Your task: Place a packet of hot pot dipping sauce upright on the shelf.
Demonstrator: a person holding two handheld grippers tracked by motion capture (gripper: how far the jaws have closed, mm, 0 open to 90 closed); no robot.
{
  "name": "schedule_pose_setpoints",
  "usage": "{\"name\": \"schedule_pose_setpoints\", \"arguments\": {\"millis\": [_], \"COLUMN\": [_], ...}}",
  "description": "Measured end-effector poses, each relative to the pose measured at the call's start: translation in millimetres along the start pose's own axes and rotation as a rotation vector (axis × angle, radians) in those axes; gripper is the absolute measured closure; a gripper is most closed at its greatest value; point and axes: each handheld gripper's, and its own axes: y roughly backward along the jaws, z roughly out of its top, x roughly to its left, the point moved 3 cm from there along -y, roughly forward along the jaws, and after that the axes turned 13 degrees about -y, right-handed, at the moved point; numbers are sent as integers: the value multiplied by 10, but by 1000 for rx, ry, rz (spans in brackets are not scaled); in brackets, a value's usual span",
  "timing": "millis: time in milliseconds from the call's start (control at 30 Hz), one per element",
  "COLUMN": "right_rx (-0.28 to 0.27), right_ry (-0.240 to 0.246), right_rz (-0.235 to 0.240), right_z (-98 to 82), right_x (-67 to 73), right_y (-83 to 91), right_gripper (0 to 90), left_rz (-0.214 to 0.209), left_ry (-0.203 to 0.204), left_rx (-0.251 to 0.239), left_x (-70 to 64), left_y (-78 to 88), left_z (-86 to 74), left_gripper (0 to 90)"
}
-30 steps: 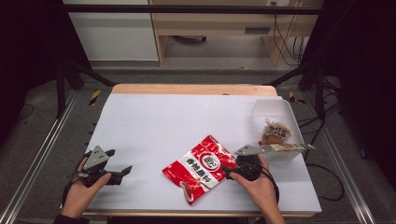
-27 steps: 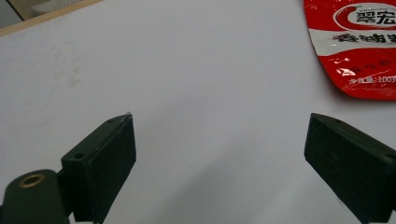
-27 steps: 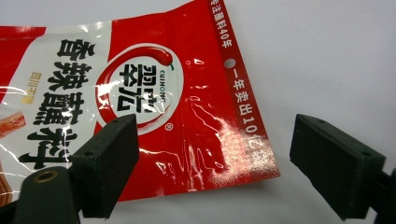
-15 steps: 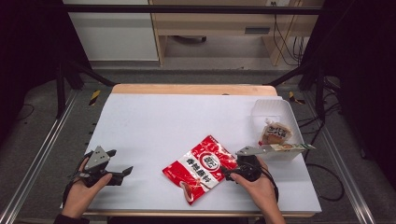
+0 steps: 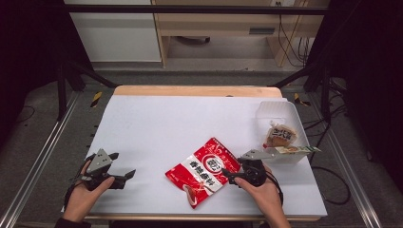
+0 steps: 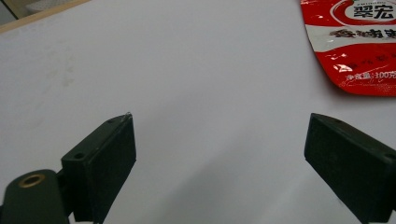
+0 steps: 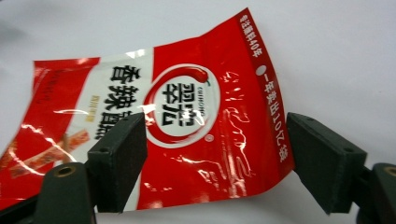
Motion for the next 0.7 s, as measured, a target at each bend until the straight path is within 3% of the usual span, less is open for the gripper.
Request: {"name": "schedule_pose_setpoints", "arguments": {"millis": [100, 233, 267, 533, 567, 600, 700], "right_rx": [3, 57, 76, 84, 84, 80, 74], "right_ry": [16, 45, 34, 70, 70, 121, 145], "right_rz": [18, -29, -43, -110, -110, -140, -155], "right_z": [-18, -61, -69, -16, -16, 12, 44], "right_x": [48, 45, 38, -35, -35, -52, -38], "right_y": [13, -43, -53, -82, -82, -87, -77], "right_gripper": [279, 348, 373, 730, 730, 828, 900], "left_rz": [-1, -4, -4, -12, -12, -15, -27], "left_ry": [0, -2, -3, -6, -6, -7, 3], "left_rx": [0, 4, 4, 6, 6, 8, 6], "left_x": [-3, -9, -10, -27, -27, -32, -42], "left_y": [-2, -12, -13, -31, -31, -39, -62], "left_z": [1, 0, 0, 5, 5, 7, 18], "left_gripper": [88, 88, 88, 88, 88, 88, 92]}}
